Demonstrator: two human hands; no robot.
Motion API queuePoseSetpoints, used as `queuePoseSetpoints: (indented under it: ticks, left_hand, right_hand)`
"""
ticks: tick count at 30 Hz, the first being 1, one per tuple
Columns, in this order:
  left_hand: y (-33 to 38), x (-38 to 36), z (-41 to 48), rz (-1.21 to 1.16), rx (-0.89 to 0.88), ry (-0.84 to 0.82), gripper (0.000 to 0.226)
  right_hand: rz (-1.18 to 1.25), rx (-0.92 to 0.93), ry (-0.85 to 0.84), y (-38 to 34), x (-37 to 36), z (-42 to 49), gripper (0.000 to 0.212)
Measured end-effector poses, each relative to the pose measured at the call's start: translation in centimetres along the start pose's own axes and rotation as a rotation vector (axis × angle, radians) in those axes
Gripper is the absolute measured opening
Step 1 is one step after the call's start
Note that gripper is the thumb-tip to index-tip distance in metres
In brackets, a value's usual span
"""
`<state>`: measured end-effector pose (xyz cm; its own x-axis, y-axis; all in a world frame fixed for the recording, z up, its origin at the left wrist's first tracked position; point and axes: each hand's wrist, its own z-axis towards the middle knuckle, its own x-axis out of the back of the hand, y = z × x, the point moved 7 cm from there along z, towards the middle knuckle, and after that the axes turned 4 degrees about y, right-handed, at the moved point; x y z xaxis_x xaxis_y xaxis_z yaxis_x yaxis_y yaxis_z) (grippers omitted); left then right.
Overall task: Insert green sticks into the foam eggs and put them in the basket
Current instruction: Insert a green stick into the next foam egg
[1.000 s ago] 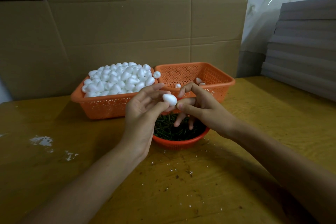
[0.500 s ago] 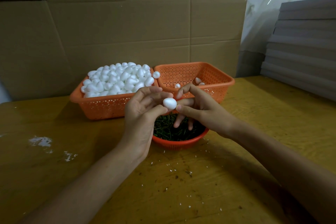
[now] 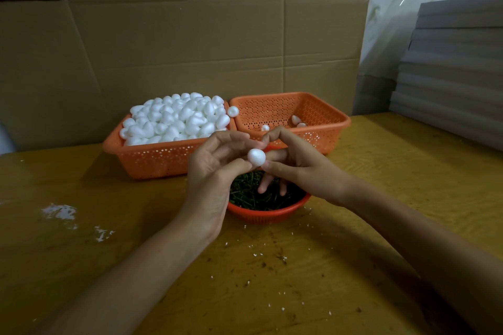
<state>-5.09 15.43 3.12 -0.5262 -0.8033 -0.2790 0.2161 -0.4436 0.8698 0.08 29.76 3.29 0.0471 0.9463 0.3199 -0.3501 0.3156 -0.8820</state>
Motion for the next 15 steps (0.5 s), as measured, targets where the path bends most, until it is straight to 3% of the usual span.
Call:
queuePoseSetpoints:
  ticks: [15]
  left_hand:
    - [0.11, -0.62, -0.11, 0.039, -0.038, -0.050, 0.034]
  right_hand:
    - [-0.042, 0.010, -0.018, -0.31, -0.21, -0.12, 0.028]
